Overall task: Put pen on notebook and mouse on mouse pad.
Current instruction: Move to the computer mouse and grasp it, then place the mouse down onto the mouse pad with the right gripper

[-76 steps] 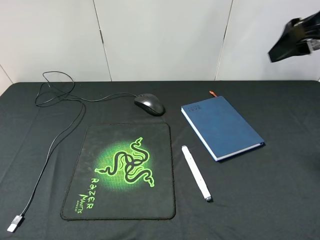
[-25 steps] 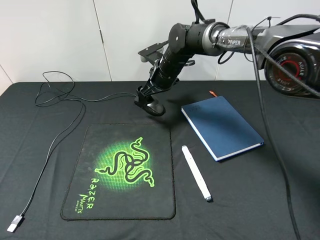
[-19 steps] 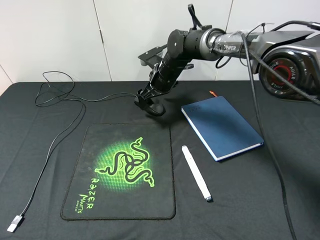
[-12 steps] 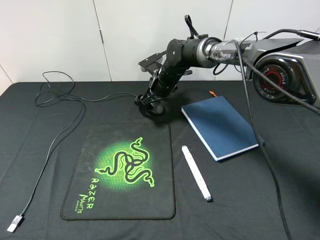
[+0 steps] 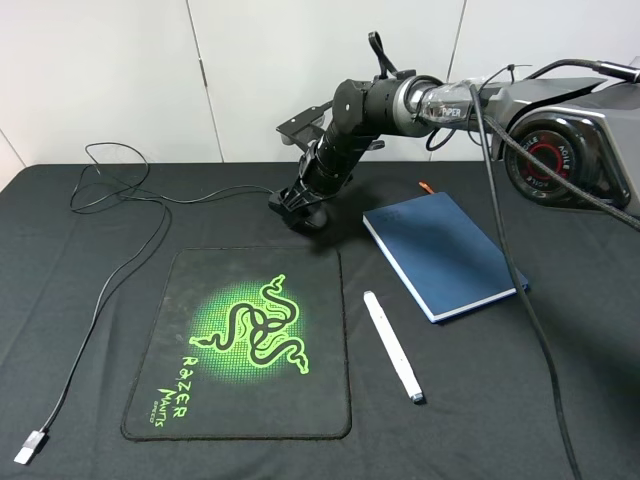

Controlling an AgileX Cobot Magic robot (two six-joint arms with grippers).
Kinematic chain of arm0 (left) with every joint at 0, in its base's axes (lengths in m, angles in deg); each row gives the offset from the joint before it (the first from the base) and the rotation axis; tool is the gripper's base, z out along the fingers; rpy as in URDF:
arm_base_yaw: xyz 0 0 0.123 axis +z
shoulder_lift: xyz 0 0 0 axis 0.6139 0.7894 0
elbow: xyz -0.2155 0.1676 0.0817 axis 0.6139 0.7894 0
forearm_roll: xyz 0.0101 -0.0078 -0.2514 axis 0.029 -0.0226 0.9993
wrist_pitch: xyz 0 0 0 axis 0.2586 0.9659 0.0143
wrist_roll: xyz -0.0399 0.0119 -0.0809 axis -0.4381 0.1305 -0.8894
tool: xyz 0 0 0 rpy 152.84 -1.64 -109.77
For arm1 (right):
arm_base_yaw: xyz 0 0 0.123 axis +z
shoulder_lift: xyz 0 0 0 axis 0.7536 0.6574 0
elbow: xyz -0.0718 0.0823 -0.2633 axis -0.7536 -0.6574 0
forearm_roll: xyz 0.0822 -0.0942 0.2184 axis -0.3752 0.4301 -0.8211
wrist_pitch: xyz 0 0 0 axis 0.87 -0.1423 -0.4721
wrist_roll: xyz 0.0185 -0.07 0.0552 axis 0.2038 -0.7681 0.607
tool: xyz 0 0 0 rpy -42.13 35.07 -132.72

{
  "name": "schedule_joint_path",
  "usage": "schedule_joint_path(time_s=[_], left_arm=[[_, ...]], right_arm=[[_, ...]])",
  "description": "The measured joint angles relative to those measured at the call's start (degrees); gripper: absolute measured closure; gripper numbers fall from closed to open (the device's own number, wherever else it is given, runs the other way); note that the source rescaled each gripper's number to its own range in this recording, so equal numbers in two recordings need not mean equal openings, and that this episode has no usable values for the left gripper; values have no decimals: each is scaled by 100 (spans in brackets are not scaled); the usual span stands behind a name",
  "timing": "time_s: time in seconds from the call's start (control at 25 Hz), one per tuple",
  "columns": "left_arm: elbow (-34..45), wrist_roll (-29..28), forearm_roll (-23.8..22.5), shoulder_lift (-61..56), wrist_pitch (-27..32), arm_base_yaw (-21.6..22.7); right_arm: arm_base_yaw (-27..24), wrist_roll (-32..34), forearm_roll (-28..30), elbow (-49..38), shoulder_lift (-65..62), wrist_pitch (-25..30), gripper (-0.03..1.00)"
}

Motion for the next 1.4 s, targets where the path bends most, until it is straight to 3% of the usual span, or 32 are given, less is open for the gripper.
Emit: schedule_joint_path(time_s=[0.04,0.52,1.12,1.4], left_arm=[[0,0,0,0,0,0],[0,0,0,0,0,0],[0,0,0,0,0,0],[0,0,0,0,0,0]], right_arm=[[0,-2,0,0,0,0,42],[0,75,12,0,-19,61,41],[0,359,11,0,-1024,1182,41],[4,383,-538,-6,-1184,1896,41]])
